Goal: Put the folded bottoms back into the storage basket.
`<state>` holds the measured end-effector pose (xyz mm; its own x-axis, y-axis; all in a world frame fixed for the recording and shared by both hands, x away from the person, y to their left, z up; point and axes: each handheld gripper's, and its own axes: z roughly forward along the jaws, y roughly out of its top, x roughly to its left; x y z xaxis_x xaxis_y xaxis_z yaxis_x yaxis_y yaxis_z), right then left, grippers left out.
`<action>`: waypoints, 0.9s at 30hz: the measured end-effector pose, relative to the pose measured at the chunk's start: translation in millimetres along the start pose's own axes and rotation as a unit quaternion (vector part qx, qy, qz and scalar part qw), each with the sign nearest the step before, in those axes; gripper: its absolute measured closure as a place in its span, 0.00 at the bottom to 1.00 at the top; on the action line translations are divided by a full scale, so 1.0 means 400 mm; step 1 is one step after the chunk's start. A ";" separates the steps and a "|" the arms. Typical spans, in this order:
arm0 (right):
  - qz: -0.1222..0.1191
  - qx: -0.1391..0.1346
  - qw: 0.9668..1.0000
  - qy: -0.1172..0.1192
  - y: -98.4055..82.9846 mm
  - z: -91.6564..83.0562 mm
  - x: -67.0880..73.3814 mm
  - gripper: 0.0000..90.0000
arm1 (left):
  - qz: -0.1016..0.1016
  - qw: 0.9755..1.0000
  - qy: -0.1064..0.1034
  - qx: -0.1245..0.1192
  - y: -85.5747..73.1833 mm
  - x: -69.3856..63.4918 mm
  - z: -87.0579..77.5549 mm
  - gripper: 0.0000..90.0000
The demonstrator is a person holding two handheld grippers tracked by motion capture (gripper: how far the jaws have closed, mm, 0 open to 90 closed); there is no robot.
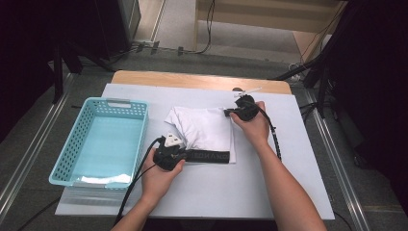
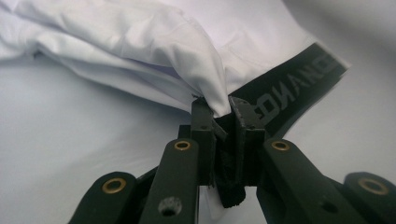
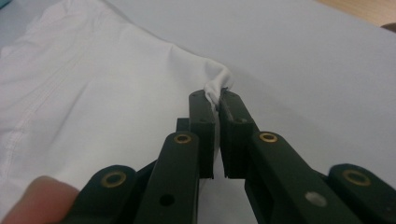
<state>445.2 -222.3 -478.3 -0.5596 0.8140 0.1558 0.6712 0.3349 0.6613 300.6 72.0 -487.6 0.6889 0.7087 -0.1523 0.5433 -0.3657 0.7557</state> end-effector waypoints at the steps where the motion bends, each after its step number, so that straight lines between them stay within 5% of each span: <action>1: -0.003 -0.002 1.000 -0.001 0.003 -0.007 0.003 0.93 | 0.000 1.000 -0.004 -0.003 0.003 -0.002 -0.005 0.91; 13: -0.008 -0.034 0.999 0.013 0.049 -0.098 0.029 0.94 | -0.003 0.999 -0.026 -0.048 0.051 -0.017 -0.082 0.91; 27: -0.027 -0.064 0.997 0.034 0.117 -0.177 0.070 0.94 | -0.010 0.995 -0.042 -0.087 0.105 0.002 -0.178 0.91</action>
<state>426.8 -217.4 -391.0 -0.6279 0.7611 0.1625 0.5732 0.3110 0.7581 289.6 100.2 -410.7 0.7205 0.6588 -0.2164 0.4709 -0.2359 0.8500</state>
